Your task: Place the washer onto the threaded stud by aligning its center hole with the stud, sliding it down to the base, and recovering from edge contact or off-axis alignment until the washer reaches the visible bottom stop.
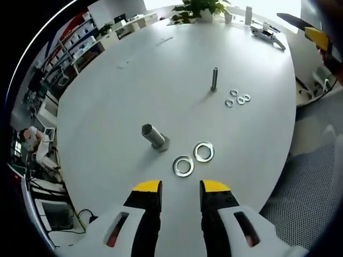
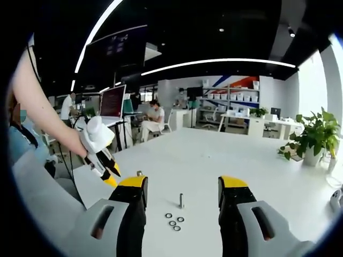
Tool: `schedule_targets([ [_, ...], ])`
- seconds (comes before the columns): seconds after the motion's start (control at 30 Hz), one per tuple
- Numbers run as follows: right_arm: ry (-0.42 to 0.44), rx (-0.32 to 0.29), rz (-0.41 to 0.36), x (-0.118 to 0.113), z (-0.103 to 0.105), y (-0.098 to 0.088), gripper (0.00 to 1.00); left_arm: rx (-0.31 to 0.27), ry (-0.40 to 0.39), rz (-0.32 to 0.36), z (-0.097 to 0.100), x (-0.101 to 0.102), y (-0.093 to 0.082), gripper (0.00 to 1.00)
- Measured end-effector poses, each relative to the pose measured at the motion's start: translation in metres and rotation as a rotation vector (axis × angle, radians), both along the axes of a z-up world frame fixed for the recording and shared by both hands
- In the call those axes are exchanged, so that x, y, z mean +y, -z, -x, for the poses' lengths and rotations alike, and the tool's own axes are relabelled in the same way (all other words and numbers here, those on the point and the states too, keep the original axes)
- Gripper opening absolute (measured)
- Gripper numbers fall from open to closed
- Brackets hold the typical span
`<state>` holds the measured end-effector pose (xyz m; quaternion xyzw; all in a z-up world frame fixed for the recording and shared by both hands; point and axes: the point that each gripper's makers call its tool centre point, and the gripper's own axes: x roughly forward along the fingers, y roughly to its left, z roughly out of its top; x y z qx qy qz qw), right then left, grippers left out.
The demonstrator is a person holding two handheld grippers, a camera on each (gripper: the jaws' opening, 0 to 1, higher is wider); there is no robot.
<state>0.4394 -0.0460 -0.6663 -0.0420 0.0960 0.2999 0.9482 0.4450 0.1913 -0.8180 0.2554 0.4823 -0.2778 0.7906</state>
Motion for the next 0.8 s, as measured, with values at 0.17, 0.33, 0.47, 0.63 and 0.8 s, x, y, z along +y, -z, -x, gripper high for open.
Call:
schedule_targets([
  [0.17, 0.001, 0.004, 0.008, 0.0, 0.0, 0.002, 0.55, 0.026, 0.03, -0.026, -0.003, -0.004, 0.009, 0.26],
  [0.33, 0.003, 0.005, 0.007, -0.001, 0.0, 0.001, 0.55, 0.044, 0.042, -0.037, -0.005, -0.007, 0.015, 0.25],
  [0.47, 0.007, 0.01, 0.004, -0.002, -0.001, 0.002, 0.55, 0.062, 0.032, -0.041, -0.01, -0.007, 0.021, 0.25],
  [0.63, 0.008, 0.016, 0.002, -0.002, -0.001, 0.003, 0.55, 0.094, 0.024, -0.061, -0.012, -0.003, 0.03, 0.26],
  [0.8, 0.008, 0.024, 0.006, -0.002, 0.0, 0.005, 0.55, 0.11, 0.036, -0.056, -0.017, -0.005, 0.035, 0.27],
])
